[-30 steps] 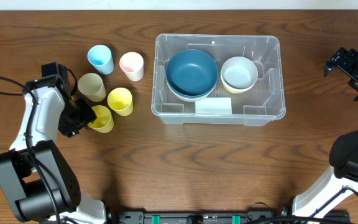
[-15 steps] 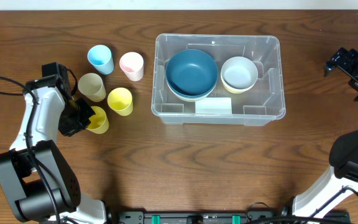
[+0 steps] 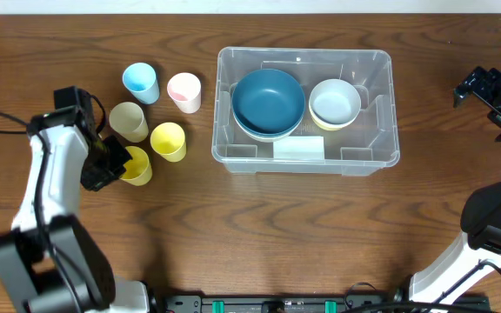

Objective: Pack container
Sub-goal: 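Lift the yellow cup and lower it into the teal bowl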

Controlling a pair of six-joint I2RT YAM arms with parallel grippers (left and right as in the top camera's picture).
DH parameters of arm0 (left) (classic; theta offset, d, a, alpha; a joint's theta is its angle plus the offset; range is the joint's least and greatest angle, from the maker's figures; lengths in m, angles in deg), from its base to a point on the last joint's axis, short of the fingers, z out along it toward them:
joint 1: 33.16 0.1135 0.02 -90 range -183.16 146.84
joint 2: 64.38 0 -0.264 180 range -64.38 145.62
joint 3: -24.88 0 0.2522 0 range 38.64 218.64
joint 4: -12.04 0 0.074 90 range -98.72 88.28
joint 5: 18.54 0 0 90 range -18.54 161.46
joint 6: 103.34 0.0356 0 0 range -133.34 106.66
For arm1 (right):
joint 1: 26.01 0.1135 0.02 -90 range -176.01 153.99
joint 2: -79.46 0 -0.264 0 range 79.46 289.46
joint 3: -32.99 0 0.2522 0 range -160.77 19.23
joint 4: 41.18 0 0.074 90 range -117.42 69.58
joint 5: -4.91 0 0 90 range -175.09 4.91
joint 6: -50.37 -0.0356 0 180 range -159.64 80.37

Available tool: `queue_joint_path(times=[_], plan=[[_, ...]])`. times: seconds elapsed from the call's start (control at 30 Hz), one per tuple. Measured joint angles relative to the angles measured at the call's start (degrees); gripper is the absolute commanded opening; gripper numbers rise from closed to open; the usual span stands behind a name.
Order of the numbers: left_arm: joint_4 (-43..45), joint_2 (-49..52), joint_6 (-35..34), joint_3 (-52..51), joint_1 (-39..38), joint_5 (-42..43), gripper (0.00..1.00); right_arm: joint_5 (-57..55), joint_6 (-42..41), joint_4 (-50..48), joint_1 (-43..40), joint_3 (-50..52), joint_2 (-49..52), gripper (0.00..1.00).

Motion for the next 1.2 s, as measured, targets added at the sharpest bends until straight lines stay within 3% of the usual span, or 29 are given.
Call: queue_joint_path(times=[0.37,0.6,0.83,1.03,1.2], plan=[[-2.6,-27.8,-4.2,5.3,-1.5,0.8,0.06,0.0,0.0,0.0,0.0,0.0,0.0,0.99],[-2.7,-37.6,-7.4,10.5,-13.8,1.4,0.06,0.0,0.0,0.0,0.0,0.0,0.0,0.99],[-4.4,-32.0,-8.4,21.0,-27.2,1.4,0.06,0.0,0.0,0.0,0.0,0.0,0.0,0.99],[-11.2,-17.5,-7.5,33.2,-38.1,1.4,0.06,0.0,0.0,0.0,0.0,0.0,0.0,0.99],[-15.2,-4.7,-6.2,42.1,-42.7,1.3,0.06,0.0,0.0,0.0,0.0,0.0,0.0,0.99]])
